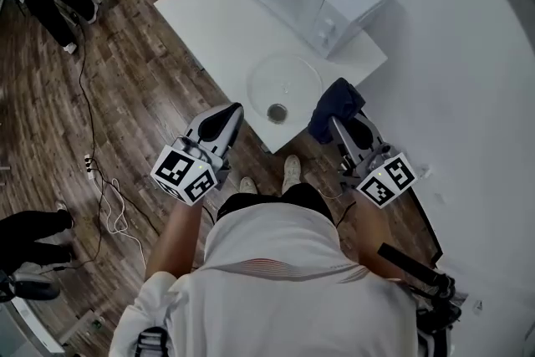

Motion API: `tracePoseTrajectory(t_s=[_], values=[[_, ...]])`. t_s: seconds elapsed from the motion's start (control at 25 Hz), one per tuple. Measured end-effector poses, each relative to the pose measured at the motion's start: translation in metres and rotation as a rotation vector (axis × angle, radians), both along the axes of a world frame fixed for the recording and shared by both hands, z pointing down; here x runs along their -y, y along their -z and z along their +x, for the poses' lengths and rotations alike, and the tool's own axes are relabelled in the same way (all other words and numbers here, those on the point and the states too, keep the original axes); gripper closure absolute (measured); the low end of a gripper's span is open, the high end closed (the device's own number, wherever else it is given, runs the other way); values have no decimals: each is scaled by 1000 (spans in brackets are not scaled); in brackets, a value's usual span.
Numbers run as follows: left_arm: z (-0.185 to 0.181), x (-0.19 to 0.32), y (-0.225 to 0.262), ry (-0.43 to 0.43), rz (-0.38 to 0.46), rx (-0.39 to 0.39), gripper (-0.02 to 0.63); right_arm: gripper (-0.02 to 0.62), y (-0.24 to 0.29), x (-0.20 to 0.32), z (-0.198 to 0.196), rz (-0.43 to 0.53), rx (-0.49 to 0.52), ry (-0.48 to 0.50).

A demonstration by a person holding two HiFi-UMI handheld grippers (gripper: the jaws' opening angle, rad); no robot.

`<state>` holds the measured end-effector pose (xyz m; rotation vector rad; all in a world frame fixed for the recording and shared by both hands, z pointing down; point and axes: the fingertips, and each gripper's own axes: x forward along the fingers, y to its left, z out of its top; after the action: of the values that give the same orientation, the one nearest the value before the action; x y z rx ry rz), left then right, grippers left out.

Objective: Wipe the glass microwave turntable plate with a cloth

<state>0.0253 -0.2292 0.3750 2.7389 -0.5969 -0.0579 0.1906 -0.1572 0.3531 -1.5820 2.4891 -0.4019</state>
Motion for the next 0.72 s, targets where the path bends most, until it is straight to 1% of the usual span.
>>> tracePoseTrajectory(t_s=[0.08, 0.2, 0.28, 0.4, 0.56, 0.72], values=[[4, 9, -4, 35, -8, 4, 595, 535, -6, 14, 8, -6, 11, 30], [10, 25, -5, 124, -22, 9, 595, 535, -10, 38, 20, -20, 25, 98], [20, 33, 1, 175, -23, 3, 595, 535, -8, 55, 33, -32, 28, 146], [41, 43, 6, 215, -14, 25, 595, 535, -12, 77, 50, -59, 33, 195], [44, 51, -8, 260, -20, 38, 595, 535, -32, 103, 45, -99, 36, 271], [41, 55, -28, 301, -24, 66, 595, 535, -63, 127, 40, -153, 56, 310]])
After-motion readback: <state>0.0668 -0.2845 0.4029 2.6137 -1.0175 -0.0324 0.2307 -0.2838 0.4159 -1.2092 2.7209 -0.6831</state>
